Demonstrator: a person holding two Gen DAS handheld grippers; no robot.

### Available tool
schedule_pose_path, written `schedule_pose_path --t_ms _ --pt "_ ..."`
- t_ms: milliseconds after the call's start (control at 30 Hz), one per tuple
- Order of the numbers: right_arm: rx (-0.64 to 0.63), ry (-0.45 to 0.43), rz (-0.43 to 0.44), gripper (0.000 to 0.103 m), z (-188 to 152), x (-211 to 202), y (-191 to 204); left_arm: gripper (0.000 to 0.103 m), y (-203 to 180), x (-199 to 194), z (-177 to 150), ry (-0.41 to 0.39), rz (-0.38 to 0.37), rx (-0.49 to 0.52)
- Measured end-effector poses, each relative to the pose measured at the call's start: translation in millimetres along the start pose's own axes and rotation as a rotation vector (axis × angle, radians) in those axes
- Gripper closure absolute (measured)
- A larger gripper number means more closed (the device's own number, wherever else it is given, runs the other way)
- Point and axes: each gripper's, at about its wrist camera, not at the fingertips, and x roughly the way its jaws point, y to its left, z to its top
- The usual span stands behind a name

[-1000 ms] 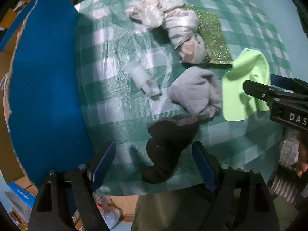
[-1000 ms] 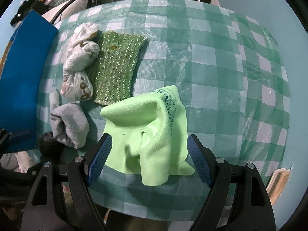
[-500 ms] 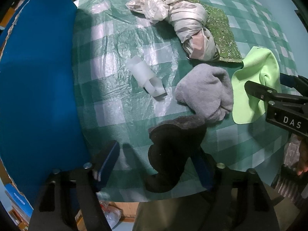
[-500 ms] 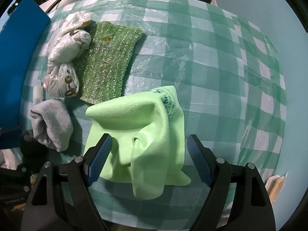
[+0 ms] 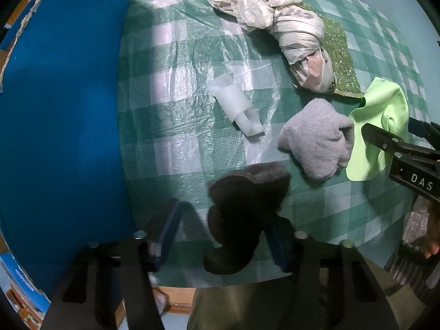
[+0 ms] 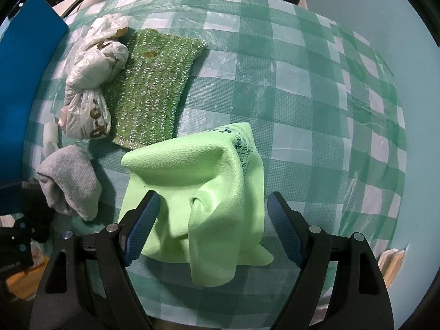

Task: Organize soft objects
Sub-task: 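Grasp the lime-green cloth with the right tool while the left tool grasps the black sock, then lift the lime-green cloth and black sock and carry both over the box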

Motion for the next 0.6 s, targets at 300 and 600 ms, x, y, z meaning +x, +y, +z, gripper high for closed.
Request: schedule_pose_path --t_ms 300,600 --pt "-0.007 -0.020 0.056 0.091 1 -9 2 0.065 8 -9 3 -0.018 -0.030 0.006" --pt "0.028 -0.082 0.163 0.095 -8 -32 -2 0.066 16 -35 10 -0.064 -0.056 0.006"
